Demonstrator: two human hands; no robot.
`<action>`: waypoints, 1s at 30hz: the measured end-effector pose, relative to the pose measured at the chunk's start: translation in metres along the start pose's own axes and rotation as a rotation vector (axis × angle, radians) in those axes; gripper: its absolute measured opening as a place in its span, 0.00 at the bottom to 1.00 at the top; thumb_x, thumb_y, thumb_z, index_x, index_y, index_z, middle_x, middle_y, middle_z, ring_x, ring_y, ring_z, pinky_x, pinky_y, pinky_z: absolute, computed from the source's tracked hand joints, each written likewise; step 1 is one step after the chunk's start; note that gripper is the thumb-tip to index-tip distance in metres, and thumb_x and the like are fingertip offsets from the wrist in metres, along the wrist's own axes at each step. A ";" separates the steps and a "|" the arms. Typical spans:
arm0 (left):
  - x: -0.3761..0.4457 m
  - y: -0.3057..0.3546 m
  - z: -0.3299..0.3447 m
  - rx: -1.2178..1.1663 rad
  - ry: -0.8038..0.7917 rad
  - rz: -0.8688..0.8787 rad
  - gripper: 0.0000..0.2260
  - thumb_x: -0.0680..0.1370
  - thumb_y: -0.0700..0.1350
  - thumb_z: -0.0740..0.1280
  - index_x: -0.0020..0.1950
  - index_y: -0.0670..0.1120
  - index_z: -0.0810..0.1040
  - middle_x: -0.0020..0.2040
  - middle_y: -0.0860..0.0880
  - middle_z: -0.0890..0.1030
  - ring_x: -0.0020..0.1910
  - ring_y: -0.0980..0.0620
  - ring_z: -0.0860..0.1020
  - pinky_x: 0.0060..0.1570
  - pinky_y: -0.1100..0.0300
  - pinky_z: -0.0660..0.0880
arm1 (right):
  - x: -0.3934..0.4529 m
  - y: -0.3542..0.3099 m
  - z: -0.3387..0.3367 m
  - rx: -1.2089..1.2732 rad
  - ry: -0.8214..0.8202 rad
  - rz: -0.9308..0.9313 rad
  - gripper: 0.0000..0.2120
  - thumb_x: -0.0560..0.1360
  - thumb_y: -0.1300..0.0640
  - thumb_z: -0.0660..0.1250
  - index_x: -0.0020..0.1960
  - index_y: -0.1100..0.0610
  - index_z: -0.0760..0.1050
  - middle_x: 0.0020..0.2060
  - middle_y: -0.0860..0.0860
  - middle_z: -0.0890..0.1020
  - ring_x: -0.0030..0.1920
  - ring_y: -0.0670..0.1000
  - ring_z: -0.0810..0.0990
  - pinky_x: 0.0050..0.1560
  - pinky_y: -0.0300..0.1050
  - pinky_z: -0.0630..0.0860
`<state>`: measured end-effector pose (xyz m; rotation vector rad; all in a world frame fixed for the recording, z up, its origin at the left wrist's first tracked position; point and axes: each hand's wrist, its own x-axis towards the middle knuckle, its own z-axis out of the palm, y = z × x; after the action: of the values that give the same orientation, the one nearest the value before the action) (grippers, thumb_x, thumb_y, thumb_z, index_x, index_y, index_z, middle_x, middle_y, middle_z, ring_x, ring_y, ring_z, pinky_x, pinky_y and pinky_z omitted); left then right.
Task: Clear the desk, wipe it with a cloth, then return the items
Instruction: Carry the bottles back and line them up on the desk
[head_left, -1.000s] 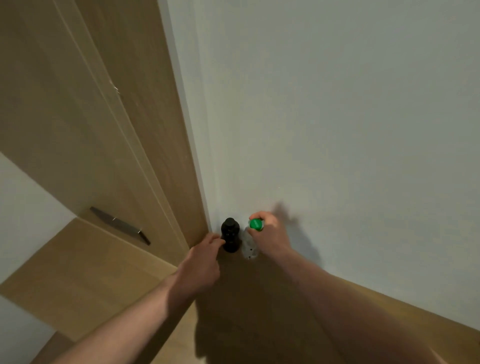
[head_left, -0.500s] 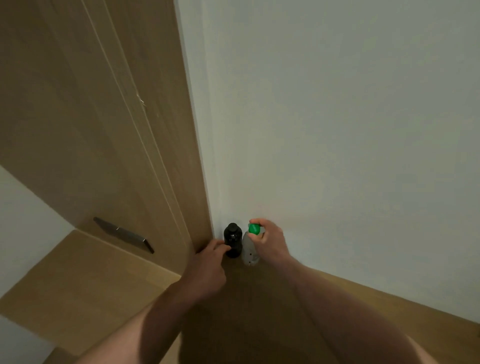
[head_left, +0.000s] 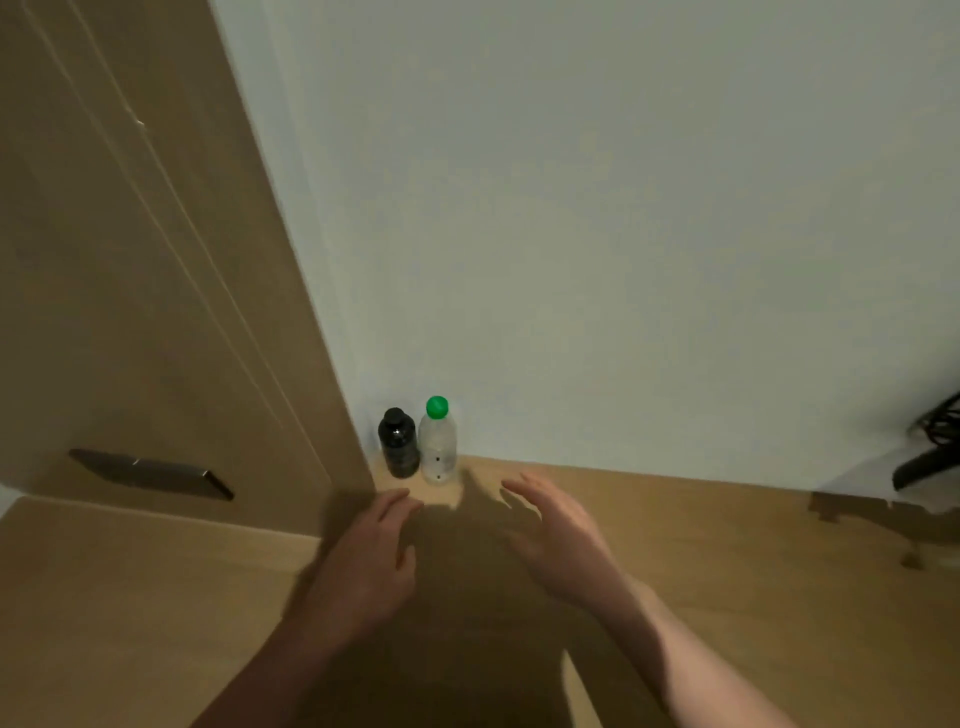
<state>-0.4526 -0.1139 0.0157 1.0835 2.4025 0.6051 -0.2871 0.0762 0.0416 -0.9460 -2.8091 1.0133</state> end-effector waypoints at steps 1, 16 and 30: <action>-0.005 0.003 0.009 0.019 -0.035 0.025 0.27 0.80 0.46 0.67 0.79 0.56 0.65 0.79 0.59 0.60 0.75 0.56 0.66 0.75 0.52 0.68 | -0.019 0.009 -0.001 -0.012 -0.023 0.038 0.31 0.78 0.50 0.72 0.79 0.44 0.66 0.80 0.46 0.64 0.80 0.46 0.61 0.76 0.37 0.53; -0.105 0.141 0.092 0.277 -0.261 0.288 0.34 0.81 0.51 0.66 0.83 0.58 0.52 0.84 0.56 0.47 0.83 0.51 0.47 0.79 0.50 0.47 | -0.249 0.100 -0.048 -0.056 -0.070 0.414 0.35 0.82 0.41 0.63 0.83 0.40 0.50 0.83 0.41 0.44 0.83 0.51 0.43 0.82 0.55 0.47; -0.291 0.297 0.229 0.623 -0.326 0.570 0.36 0.83 0.60 0.59 0.84 0.53 0.43 0.83 0.47 0.33 0.81 0.42 0.33 0.80 0.41 0.38 | -0.544 0.225 -0.066 -0.147 0.009 0.565 0.38 0.82 0.34 0.55 0.84 0.43 0.40 0.82 0.47 0.35 0.81 0.55 0.33 0.81 0.61 0.42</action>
<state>0.0207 -0.1130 0.0525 1.9784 2.0178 -0.1910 0.2917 -0.0453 0.0643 -1.8213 -2.6868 0.8241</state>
